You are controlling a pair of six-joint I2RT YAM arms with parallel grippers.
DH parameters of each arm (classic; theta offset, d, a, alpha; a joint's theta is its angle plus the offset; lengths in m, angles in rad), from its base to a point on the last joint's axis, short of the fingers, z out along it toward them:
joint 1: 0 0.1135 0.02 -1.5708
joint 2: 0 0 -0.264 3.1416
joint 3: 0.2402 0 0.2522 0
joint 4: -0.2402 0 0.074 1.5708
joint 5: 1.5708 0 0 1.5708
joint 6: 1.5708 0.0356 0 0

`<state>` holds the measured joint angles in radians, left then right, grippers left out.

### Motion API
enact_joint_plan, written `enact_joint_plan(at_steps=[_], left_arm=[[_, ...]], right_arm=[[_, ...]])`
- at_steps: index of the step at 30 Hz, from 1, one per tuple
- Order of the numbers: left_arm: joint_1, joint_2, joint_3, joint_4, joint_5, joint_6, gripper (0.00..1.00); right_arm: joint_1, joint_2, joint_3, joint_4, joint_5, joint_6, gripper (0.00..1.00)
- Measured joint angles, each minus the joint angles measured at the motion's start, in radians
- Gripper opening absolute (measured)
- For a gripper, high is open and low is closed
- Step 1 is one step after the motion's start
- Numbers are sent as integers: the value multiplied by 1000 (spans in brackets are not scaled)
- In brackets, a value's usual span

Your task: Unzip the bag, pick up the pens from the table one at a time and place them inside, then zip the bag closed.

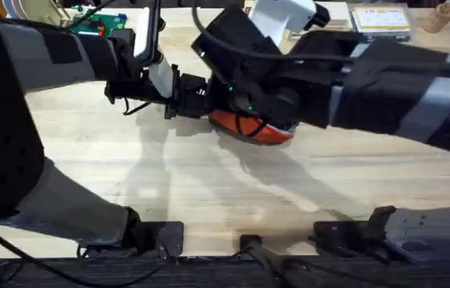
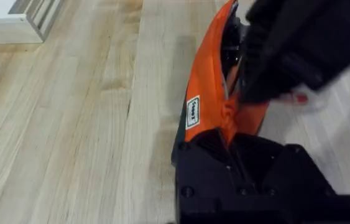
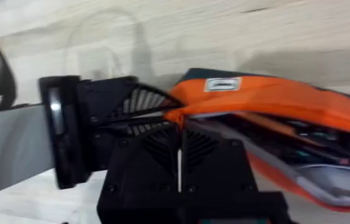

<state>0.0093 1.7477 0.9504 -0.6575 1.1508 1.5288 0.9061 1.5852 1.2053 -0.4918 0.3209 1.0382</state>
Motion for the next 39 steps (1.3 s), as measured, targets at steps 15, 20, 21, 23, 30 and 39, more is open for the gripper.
enact_joint_plan(at_steps=[15, 20, 21, 23, 30, 39], left_arm=[[-7, 0, 0, -4, -4, -3, 42], [-7, 0, 0, -4, -7, -3, 42], [-7, 0, 0, -4, -7, -3, 42], [-7, 0, 0, -4, -7, -3, 42], [-7, 0, 0, -4, -8, -3, 42], [-7, 0, 0, -4, -10, -3, 42]], right_arm=[[-255, -146, 0, -349, -12, -151, 31], [-331, -156, 0, -433, 0, -164, 31], [-334, -156, 0, -433, 0, -166, 31], [-335, -156, 0, -433, 0, -172, 31], [-335, -160, 0, -433, -1, -176, 31], [-335, -273, 0, -434, -64, -193, 937]])
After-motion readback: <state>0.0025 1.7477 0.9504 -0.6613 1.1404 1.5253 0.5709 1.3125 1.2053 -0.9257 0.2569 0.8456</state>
